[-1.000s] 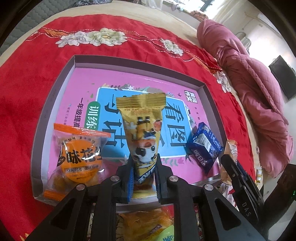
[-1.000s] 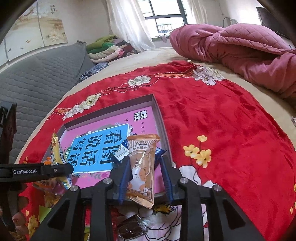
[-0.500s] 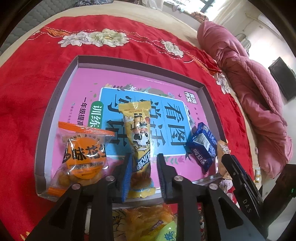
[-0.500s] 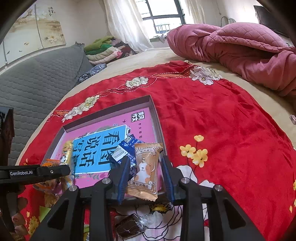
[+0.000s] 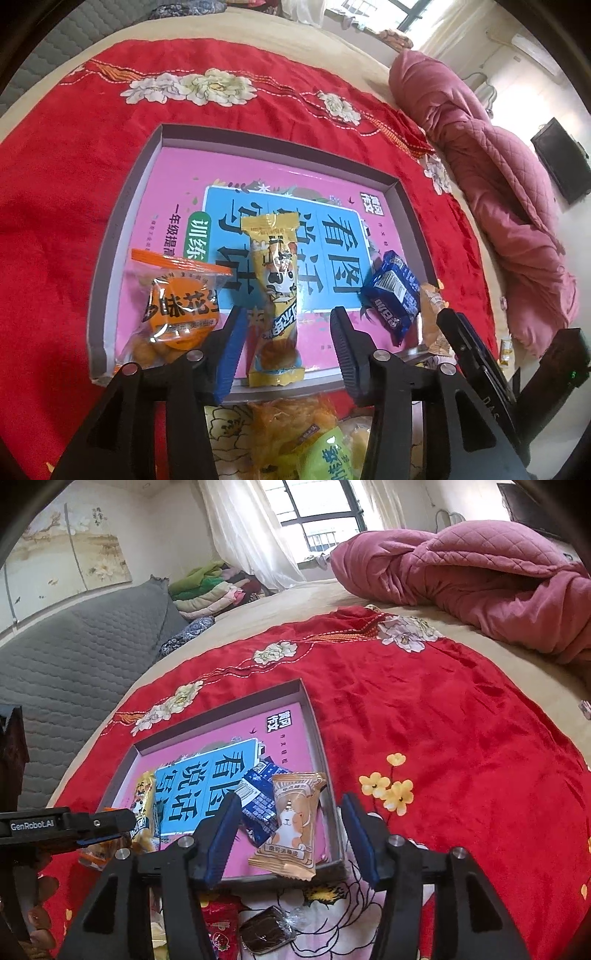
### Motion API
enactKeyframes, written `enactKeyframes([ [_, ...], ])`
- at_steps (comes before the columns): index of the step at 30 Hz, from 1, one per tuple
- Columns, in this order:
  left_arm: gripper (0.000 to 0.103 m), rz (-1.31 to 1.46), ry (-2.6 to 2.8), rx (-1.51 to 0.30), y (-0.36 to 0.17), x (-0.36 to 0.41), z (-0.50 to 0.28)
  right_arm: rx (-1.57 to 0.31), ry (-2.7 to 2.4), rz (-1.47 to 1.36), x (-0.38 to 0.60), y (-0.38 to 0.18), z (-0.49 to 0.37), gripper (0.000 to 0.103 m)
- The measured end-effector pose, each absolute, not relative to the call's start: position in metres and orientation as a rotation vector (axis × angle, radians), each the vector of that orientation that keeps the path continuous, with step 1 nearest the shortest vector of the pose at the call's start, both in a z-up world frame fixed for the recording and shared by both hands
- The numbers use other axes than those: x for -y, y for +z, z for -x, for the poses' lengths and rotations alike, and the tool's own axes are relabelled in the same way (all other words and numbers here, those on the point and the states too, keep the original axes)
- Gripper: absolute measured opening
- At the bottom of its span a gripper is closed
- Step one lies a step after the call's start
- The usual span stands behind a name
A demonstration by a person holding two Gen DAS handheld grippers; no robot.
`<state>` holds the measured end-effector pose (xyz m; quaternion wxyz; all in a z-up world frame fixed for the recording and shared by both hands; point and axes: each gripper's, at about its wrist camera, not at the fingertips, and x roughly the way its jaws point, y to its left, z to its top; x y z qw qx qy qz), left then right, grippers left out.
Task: Organize snacks
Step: 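Drop beige packet in box with right tool while left tool drops yellow bar, then move both open tools back over the snack pile in front of the box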
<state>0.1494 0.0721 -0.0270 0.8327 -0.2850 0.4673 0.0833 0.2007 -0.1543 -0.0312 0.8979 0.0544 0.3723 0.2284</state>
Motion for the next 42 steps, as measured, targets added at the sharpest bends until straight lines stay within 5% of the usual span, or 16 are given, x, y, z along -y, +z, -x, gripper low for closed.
enactKeyframes([
  [42, 0.055, 0.592, 0.233, -0.997, -0.018, -0.086, -0.095, -0.757, 0.488, -0.066, 0.159, -0.019, -0.177, 0.057],
])
